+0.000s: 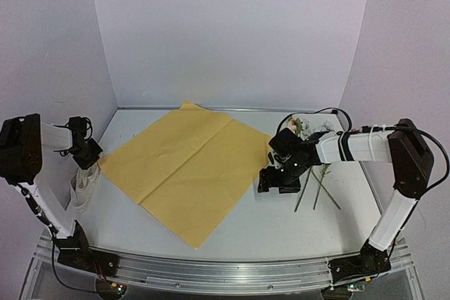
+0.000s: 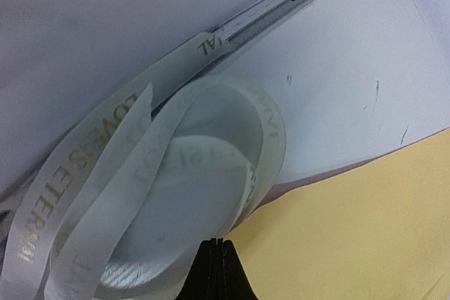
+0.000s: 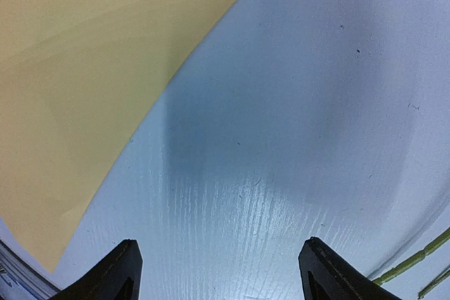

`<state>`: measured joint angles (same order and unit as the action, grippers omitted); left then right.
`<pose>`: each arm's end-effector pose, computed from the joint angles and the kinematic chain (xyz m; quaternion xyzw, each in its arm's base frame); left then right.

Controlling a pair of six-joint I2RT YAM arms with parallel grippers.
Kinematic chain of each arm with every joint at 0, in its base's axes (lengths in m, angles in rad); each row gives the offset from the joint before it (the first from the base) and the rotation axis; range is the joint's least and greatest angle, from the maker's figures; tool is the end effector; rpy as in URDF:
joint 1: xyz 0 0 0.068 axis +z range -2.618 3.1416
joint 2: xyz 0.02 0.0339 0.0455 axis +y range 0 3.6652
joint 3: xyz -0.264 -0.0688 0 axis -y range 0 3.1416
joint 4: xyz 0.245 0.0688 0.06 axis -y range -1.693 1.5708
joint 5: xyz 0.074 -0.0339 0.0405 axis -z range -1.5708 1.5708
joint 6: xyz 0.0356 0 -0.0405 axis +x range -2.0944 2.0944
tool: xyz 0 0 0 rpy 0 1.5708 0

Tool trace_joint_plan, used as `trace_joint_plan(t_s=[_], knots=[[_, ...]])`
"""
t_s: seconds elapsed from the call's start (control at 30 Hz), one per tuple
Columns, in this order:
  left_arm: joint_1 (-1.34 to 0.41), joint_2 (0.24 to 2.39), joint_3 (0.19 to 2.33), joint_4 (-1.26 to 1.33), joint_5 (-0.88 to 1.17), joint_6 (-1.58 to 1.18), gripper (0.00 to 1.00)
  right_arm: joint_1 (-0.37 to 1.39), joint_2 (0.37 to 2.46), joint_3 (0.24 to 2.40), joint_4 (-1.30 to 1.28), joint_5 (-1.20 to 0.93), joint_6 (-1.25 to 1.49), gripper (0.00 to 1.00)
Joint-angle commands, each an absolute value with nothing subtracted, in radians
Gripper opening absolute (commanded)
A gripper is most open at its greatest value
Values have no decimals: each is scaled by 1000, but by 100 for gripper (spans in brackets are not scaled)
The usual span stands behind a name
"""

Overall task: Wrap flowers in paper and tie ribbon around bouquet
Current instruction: Rotate the flattened wrapping paper at the center of the board.

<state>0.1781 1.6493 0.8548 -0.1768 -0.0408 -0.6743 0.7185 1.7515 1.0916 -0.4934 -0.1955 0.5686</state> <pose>0.3117 0.0576 0.1535 -0.4004 0.8673 -0.0536 0.2910 0.2529 0.2303 0.1708 -0.0931 0.9694 0.2001 0.1077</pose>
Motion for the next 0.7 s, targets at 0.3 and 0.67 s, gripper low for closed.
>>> trace_joint_plan(t_s=[0.3,0.67], knots=[[60,1572,1058,-329,-104,-526,88,726,1653,1102,-555,-125,581,84],[-341,1760,1245,-285,-90,-508,96,684,1559,1111,-595,-93,587,94]])
